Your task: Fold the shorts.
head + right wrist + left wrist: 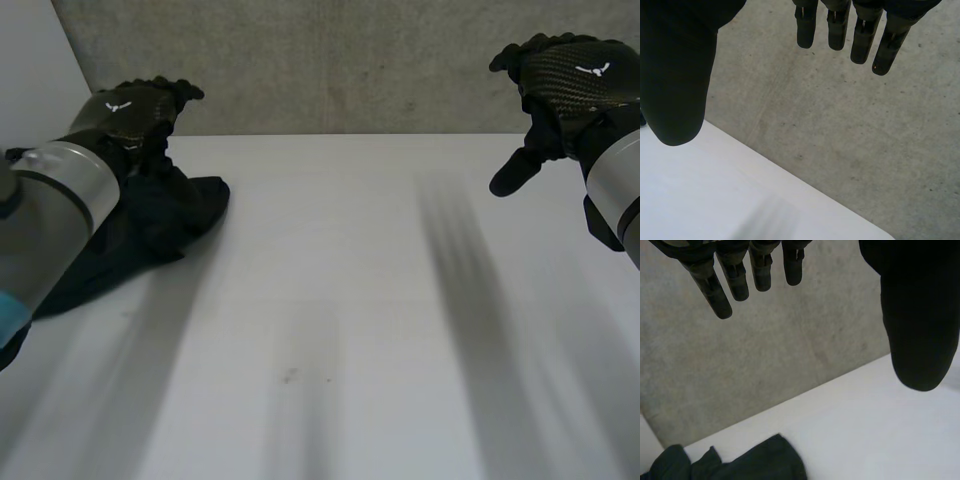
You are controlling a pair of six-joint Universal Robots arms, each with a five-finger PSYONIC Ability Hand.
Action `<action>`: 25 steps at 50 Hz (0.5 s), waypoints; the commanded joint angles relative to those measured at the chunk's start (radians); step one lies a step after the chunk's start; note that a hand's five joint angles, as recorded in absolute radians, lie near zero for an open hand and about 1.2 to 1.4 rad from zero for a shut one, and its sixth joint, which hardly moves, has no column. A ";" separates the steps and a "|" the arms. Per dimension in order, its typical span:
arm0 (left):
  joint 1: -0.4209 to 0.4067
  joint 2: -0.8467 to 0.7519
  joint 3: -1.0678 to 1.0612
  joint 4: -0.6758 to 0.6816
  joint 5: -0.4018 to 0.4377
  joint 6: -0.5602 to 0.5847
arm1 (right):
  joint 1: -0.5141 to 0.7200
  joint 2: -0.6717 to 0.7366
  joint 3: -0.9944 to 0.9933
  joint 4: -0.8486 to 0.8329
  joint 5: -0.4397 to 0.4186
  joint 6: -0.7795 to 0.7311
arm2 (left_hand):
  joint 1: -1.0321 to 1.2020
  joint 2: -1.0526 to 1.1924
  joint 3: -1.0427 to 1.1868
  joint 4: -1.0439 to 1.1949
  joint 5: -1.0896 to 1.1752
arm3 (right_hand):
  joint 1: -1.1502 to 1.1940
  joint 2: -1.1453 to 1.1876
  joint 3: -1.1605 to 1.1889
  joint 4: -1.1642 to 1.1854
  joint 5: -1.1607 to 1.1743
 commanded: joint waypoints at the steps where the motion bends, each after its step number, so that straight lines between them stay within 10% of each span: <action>1: 0.102 -0.212 0.068 0.060 -0.009 0.161 | 0.000 0.004 0.004 0.000 -0.025 -0.002 | 0.025 0.008 0.016 -0.019 -0.030 | -0.011 -0.044 -0.027 -0.061 -0.053; 22: 0.322 -0.705 0.375 0.158 -0.127 0.382 | 0.000 0.006 0.007 -0.003 -0.026 -0.007 | 0.092 0.076 0.083 0.048 0.038 | -0.011 -0.044 -0.027 -0.061 -0.053; 25: 0.329 -0.742 0.408 0.182 -0.133 0.385 | 0.000 0.006 0.007 -0.003 -0.026 -0.007 | 0.388 0.371 0.379 0.344 0.333 | -0.011 -0.044 -0.027 -0.061 -0.053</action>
